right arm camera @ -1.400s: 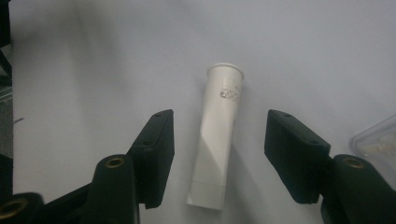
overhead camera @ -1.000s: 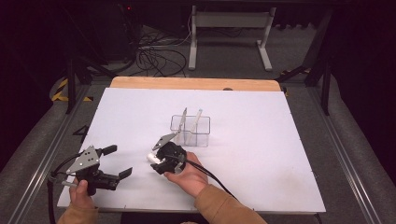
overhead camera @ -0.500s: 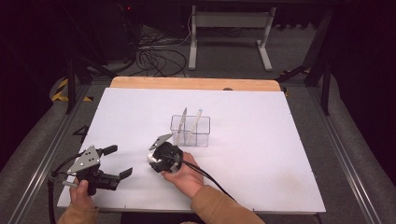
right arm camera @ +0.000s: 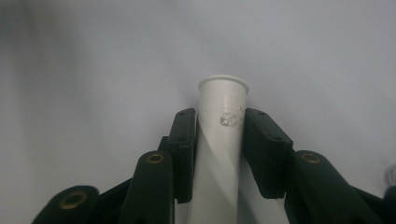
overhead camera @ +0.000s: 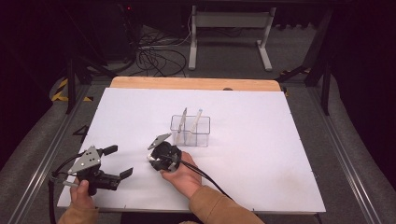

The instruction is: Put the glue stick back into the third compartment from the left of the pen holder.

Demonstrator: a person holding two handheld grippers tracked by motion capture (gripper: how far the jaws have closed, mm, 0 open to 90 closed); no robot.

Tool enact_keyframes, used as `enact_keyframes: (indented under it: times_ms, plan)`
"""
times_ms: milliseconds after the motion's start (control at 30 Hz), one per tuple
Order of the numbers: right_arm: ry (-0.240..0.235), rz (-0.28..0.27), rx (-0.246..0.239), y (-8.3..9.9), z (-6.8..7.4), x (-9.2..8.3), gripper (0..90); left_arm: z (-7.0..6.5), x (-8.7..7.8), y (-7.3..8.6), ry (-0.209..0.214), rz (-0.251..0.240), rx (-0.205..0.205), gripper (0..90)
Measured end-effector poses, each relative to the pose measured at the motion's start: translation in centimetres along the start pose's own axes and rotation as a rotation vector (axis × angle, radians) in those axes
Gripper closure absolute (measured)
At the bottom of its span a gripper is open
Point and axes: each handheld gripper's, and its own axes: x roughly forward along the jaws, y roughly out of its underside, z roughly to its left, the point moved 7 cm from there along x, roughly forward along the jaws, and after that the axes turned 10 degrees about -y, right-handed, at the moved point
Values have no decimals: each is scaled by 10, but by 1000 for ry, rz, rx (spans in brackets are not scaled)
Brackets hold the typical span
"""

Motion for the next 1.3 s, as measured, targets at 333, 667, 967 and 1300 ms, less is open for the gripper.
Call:
enact_keyframes:
  times_ms: [333,667,967,1300]
  plan:
    - [11,-1,30,0,0,0,671,-1,0,0,1,3,1,18]
    - [-48,10,44,0,0,-8,673,-1,0,0,1,2,0,17]
    - [-53,-23,25,-4,5,-23,673,-2,-1,0,0,-2,-9,18]
    - [-65,-26,20,-3,7,-30,676,-2,-1,-1,-7,-6,-5,17]
